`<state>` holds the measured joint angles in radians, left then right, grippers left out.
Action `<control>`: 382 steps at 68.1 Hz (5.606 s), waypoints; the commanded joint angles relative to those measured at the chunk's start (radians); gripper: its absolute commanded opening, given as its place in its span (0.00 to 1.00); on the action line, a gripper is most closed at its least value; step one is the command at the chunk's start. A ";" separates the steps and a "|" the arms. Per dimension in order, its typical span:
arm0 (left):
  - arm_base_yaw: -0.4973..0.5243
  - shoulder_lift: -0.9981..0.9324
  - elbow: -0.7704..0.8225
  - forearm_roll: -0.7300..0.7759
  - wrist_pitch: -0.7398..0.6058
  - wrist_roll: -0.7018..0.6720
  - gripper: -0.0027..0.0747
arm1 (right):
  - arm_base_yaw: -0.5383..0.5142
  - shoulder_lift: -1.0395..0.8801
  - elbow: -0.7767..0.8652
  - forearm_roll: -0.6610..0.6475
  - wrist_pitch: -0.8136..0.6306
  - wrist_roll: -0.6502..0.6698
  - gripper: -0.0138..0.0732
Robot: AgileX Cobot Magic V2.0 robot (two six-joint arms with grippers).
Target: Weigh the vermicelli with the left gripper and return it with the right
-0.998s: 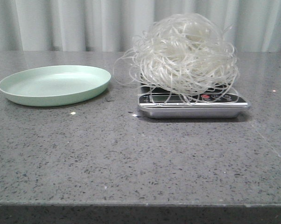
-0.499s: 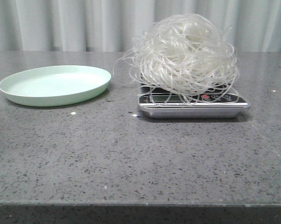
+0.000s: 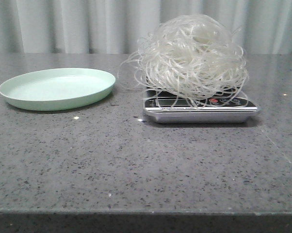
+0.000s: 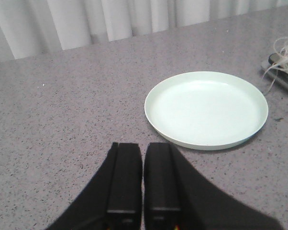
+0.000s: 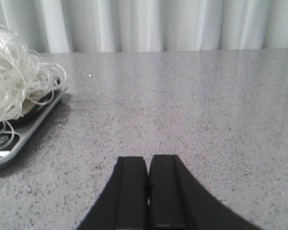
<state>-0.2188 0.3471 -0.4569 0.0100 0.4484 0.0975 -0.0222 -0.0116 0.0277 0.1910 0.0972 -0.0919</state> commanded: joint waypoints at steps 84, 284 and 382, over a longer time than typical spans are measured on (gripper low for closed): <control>0.002 -0.020 0.009 0.000 -0.206 -0.049 0.21 | 0.142 1.209 -1.495 0.239 0.794 -0.197 0.66; 0.002 -0.020 0.009 0.000 -0.204 -0.049 0.21 | 0.691 1.991 -2.076 0.248 0.613 -0.343 0.33; 0.002 -0.020 0.009 0.000 -0.202 -0.049 0.21 | 0.457 1.807 -2.083 0.272 0.842 -0.343 0.41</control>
<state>-0.2188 0.3208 -0.4234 0.0136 0.3260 0.0564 0.4917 1.8979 -2.0179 0.4366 0.9530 -0.4299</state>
